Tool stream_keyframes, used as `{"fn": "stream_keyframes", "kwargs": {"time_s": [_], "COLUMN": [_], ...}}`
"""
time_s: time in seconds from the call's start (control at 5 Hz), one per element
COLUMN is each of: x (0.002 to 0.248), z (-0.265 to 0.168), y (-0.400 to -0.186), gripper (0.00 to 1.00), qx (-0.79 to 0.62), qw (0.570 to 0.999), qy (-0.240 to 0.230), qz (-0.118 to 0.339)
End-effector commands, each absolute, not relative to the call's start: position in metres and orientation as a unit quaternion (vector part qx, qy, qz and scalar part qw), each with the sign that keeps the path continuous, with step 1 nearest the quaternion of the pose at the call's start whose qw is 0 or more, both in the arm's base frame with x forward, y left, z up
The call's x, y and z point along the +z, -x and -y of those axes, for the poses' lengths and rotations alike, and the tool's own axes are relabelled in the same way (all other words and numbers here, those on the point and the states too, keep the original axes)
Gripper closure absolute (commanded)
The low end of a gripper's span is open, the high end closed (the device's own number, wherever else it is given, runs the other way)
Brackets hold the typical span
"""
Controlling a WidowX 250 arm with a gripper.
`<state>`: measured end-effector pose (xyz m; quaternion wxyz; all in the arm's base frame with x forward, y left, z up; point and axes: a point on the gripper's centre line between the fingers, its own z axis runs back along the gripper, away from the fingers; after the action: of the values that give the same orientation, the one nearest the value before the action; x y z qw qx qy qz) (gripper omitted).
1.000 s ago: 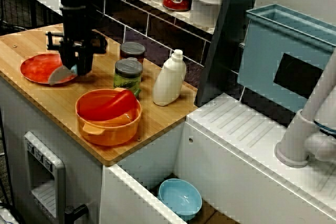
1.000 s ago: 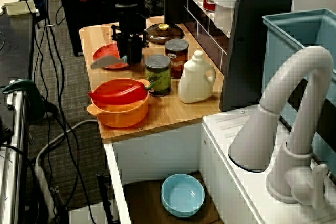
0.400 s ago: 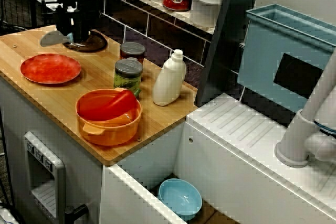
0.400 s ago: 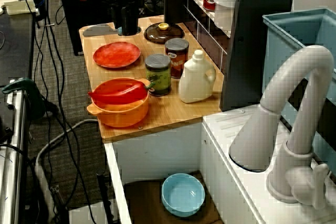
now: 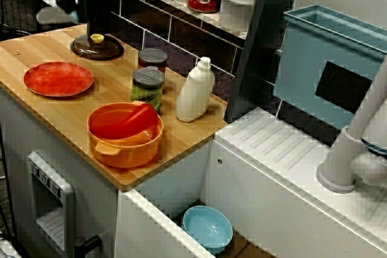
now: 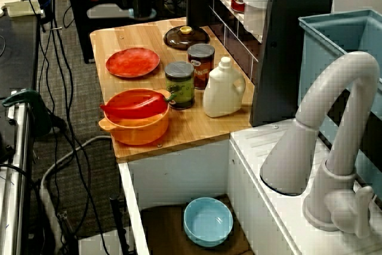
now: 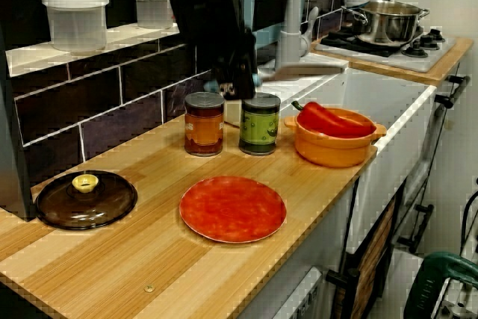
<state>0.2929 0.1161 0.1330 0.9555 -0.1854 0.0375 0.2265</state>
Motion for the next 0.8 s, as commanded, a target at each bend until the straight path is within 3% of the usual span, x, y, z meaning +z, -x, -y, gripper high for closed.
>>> {"fn": "stream_keyframes", "kwargs": {"time_s": [0.0, 0.6], "x": [0.179, 0.177], "z": [-0.149, -0.202], "y": [-0.278, -0.279], "gripper": [1.00, 1.00], "qx": [0.228, 0.299], "qw": [0.954, 0.930], "qy": [0.195, 0.201], "qz": [0.012, 0.066]}}
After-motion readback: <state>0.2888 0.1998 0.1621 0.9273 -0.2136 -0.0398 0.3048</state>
